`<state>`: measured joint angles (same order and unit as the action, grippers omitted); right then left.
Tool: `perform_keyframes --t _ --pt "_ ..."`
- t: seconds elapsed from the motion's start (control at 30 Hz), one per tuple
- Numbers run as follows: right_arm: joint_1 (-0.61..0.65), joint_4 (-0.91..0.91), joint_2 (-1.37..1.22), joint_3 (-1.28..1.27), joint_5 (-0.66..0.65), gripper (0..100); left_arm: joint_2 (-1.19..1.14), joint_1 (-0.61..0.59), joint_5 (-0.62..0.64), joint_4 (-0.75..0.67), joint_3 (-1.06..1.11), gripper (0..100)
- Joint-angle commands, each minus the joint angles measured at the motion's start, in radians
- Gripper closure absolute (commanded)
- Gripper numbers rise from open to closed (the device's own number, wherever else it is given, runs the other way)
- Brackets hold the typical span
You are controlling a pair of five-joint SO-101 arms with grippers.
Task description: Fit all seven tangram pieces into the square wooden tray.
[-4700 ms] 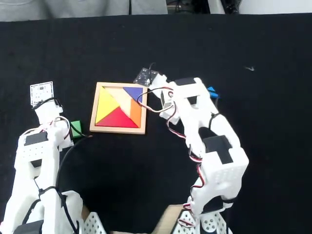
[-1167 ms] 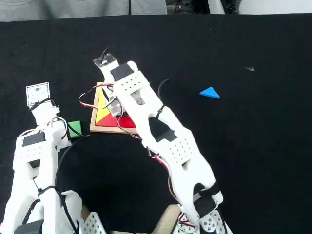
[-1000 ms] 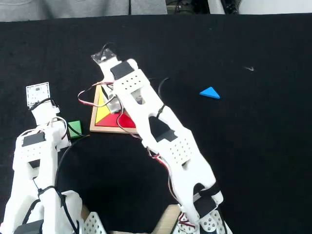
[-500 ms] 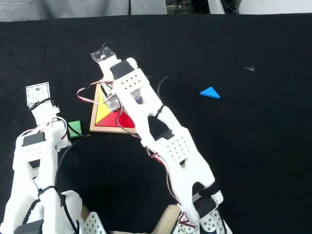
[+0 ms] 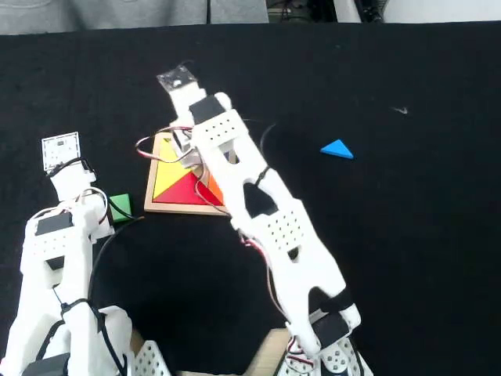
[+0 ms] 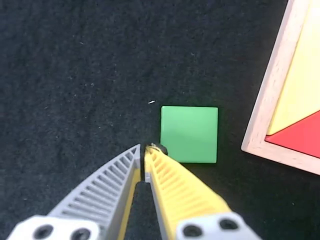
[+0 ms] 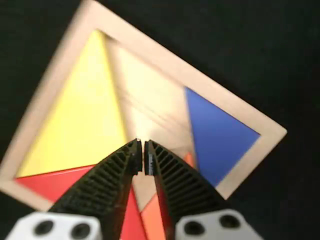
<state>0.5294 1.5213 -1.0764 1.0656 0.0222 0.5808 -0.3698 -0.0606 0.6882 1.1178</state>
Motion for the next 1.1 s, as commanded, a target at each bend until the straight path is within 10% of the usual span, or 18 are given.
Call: perform_keyframes --t 0.0,0.83,1.07 --pt "-0.011 0.023 0.005 0.061 -0.021 98.8 0.025 -0.005 0.005 -0.008 -0.015 97" --pt "0.048 0.238 -0.001 0.318 -0.061 98.8 0.026 -0.008 0.005 -0.002 -0.044 97" --pt "0.02 0.249 0.197 0.337 -0.153 98.8 -0.006 -0.071 -0.16 0.247 -0.354 95"
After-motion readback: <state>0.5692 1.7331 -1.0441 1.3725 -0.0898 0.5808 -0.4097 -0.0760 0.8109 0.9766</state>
